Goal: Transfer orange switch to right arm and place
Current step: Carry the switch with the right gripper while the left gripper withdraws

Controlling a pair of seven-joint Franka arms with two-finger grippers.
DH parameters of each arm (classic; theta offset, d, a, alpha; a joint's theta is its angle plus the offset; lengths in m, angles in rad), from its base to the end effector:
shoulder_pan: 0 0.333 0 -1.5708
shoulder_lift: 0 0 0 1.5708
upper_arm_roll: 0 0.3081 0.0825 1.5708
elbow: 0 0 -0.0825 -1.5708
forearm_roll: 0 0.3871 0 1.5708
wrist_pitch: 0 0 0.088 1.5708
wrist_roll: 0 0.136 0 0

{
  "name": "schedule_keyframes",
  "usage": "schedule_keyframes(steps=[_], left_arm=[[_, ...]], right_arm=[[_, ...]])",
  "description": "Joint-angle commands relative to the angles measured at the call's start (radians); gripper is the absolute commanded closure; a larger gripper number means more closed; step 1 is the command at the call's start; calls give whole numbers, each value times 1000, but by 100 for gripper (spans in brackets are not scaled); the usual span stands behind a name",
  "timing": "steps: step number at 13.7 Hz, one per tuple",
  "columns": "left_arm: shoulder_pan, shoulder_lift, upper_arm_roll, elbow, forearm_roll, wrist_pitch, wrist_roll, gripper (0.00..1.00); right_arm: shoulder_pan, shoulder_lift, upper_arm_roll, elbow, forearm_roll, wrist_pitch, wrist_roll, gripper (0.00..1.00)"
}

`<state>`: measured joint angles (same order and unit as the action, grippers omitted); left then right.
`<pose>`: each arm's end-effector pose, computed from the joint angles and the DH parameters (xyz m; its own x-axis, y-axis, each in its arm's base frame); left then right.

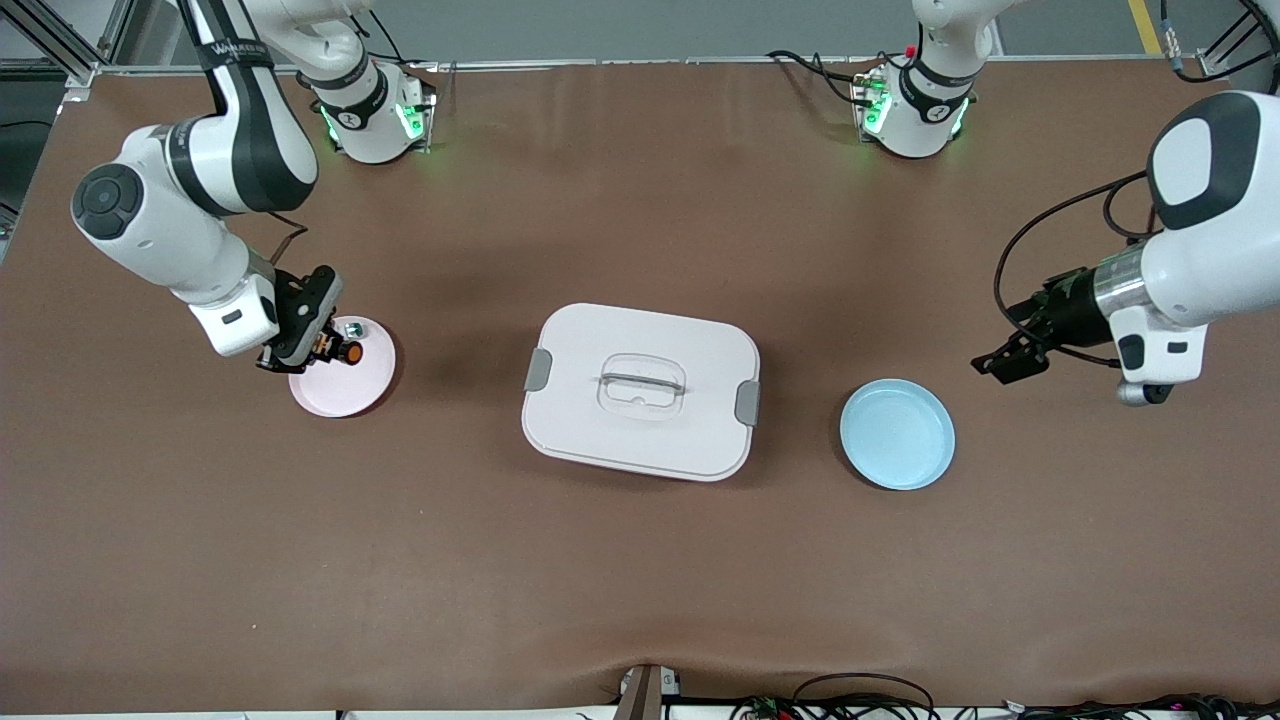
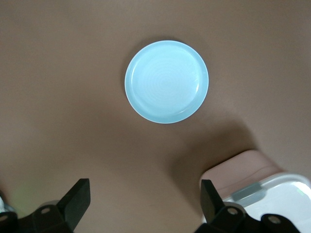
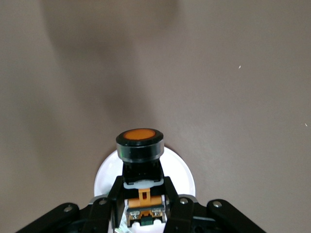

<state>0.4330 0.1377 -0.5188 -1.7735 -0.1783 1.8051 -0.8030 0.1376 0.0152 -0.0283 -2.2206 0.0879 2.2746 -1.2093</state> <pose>0.5853 -0.0603 0.4442 0.7074 0.6668 -0.2343 0.6994 -0.7084 0.0954 0.5324 0.0626 0.3335 0.3017 0.9503 0.0773 0.9528 -0.3033 0.0102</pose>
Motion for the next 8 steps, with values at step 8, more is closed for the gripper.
schedule_keyframes(steps=[8], left_arm=[[32, -158, -10, -64, -38, 256, 285, 0]], right_arm=[[-56, 93, 14, -165, -141, 289, -39, 100]])
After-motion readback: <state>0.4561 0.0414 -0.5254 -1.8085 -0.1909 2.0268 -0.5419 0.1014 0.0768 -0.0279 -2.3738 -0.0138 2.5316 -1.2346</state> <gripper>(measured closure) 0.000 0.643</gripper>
